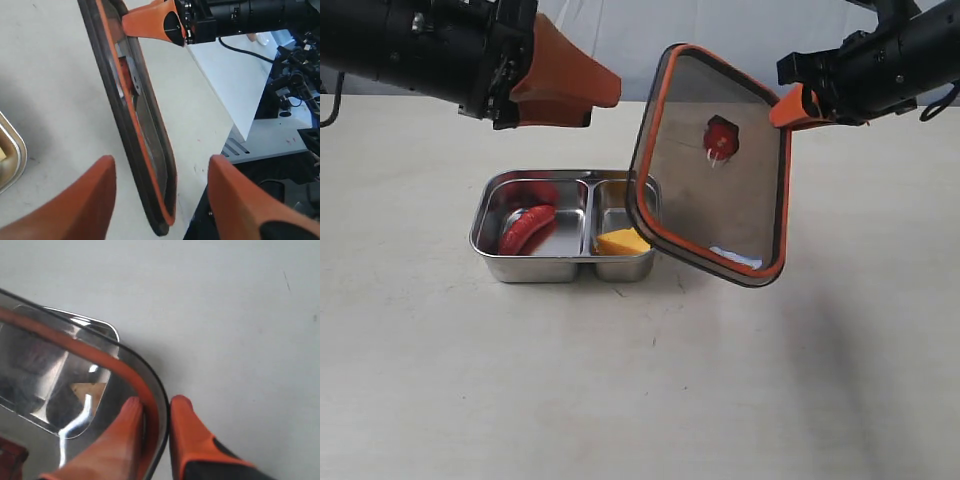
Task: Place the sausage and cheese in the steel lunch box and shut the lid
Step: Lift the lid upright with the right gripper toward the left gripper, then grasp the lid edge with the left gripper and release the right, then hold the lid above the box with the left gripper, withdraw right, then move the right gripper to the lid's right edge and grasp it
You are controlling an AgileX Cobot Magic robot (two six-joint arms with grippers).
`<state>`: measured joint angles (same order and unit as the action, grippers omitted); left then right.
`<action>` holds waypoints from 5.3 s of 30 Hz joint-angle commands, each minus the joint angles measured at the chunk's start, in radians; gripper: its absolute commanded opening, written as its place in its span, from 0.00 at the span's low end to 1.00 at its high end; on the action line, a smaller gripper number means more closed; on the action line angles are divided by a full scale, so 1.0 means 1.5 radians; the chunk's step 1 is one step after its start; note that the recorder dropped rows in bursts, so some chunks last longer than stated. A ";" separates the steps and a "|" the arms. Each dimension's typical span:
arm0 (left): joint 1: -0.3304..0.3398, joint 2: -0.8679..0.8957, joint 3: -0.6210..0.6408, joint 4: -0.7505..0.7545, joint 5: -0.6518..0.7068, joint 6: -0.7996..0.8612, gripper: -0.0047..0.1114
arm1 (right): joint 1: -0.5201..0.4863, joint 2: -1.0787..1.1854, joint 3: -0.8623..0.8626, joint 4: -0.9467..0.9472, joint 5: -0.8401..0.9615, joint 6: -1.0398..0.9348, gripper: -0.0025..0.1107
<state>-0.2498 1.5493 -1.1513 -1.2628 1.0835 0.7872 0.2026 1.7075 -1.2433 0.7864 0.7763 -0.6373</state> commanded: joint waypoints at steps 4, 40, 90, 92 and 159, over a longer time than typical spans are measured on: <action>-0.001 0.038 -0.002 -0.035 -0.001 0.025 0.50 | -0.002 -0.007 -0.001 0.054 0.019 -0.032 0.01; -0.087 0.069 -0.002 -0.003 -0.077 0.094 0.04 | -0.003 -0.007 -0.001 0.099 0.038 -0.034 0.02; -0.062 -0.043 -0.036 0.687 -0.336 0.093 0.04 | -0.003 -0.137 -0.001 -0.233 -0.116 0.259 0.57; -0.085 -0.043 -0.036 0.752 -0.336 0.084 0.04 | -0.003 -0.135 0.000 -0.206 -0.101 0.324 0.57; -0.273 -0.047 -0.036 1.115 -0.396 -0.227 0.04 | 0.118 -0.016 0.002 0.452 -0.049 0.314 0.02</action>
<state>-0.6542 1.4918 -1.2001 0.4256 0.4845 0.4563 0.3760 1.6839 -1.2433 1.4895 0.7081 -0.1127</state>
